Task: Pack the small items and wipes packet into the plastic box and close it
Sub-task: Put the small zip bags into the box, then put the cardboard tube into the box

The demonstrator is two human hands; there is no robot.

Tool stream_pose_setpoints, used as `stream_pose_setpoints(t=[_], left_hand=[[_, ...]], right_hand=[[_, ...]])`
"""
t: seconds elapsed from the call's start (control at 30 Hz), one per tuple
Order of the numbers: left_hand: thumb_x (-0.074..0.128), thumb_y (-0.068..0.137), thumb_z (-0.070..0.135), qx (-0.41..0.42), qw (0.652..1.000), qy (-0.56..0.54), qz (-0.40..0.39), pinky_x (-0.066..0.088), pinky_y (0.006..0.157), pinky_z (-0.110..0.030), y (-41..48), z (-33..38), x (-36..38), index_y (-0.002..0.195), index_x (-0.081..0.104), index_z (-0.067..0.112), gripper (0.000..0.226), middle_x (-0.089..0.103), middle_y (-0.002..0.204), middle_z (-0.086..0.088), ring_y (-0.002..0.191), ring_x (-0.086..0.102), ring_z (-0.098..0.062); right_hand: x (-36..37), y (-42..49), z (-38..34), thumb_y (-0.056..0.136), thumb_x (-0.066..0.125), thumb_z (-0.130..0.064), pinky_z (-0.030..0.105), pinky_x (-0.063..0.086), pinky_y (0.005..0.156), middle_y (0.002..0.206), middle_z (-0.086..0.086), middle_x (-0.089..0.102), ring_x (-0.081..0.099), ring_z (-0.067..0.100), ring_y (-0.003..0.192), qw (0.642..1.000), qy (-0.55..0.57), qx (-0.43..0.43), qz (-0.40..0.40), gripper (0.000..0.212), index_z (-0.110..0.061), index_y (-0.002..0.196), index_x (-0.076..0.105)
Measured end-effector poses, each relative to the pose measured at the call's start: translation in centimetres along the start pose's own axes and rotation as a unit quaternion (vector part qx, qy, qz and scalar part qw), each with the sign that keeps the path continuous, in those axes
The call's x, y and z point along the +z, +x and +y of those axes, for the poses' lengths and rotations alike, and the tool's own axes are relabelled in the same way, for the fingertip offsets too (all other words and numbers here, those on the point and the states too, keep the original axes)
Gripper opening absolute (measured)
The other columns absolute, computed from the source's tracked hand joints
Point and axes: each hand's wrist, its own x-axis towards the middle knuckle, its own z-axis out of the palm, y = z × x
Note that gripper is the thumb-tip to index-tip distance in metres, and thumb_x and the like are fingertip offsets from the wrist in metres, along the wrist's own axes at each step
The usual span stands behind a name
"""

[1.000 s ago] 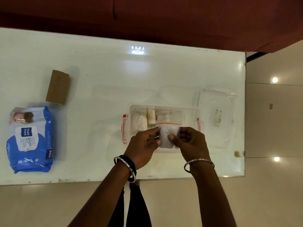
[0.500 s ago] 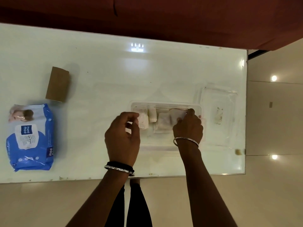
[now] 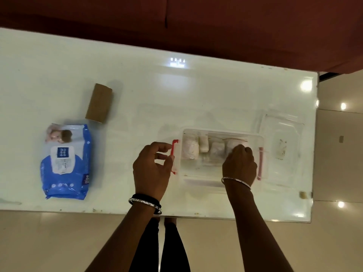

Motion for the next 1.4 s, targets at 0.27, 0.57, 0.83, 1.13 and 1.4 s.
stream_pose_setpoints(t=[0.27, 0.57, 0.83, 1.13, 1.4], left_hand=[[0.065, 0.085, 0.009, -0.089, 0.99, -0.054, 0.093, 0.052, 0.065, -0.012, 3.4, -3.3, -5.9, 0.096, 0.068, 0.017, 0.014, 0.07, 0.09, 0.003, 0.079, 0.067, -0.01], [0.07, 0.082, 0.014, -0.154, 0.975, -0.026, 0.157, 0.051, 0.078, -0.025, 10.3, -6.3, -10.3, 0.117, 0.06, 0.01, 0.037, 0.068, 0.11, -0.008, 0.092, 0.063, -0.017], [0.067, 0.083, 0.02, -0.2, 0.965, 0.136, 0.101, 0.043, 0.095, -0.037, 14.9, -7.3, -10.1, 0.13, 0.048, 0.012, 0.051, 0.057, 0.124, -0.011, 0.114, 0.057, -0.03], [0.073, 0.08, 0.014, -0.162, 0.979, 0.089, 0.09, 0.053, 0.091, -0.04, 15.6, -8.1, -10.1, 0.121, 0.059, 0.014, 0.044, 0.067, 0.115, -0.009, 0.102, 0.066, -0.026], [0.072, 0.079, 0.004, -0.13, 0.985, -0.081, 0.08, 0.058, 0.083, -0.03, 12.2, -7.2, -10.2, 0.113, 0.065, 0.018, 0.037, 0.071, 0.106, 0.0, 0.088, 0.069, -0.015]], right_hand=[[-3.5, -2.9, -5.6, 0.089, 0.06, -0.012, 0.03, 0.047, 0.069, 0.098, 0.006, 0.07, 0.069, 0.029, 0.084, 0.98, 0.134, -0.11, 0.097, 0.018, -0.015, 0.104, 0.071], [-1.9, -4.6, -21.2, 0.087, 0.058, -0.006, 0.037, 0.056, 0.074, 0.092, 0.002, 0.071, 0.068, 0.02, 0.083, 0.908, 0.251, -0.335, -0.023, 0.018, -0.012, 0.099, 0.071], [1.8, -0.6, -31.1, 0.092, 0.063, -0.031, 0.04, 0.049, 0.103, 0.133, 0.01, 0.058, 0.058, 0.026, 0.121, 0.911, 0.237, -0.277, -0.193, 0.052, -0.016, 0.14, 0.048], [3.6, -0.2, -34.8, 0.062, 0.084, -0.046, 0.039, 0.061, 0.08, 0.088, -0.008, 0.057, 0.07, 0.025, 0.089, 0.908, 0.305, -0.064, -0.28, 0.057, -0.024, 0.105, 0.053], [1.5, -2.4, -29.6, 0.067, 0.082, -0.03, 0.022, 0.048, 0.072, 0.098, -0.005, 0.073, 0.068, 0.013, 0.088, 0.886, 0.407, -0.058, -0.216, 0.041, -0.017, 0.105, 0.072]])
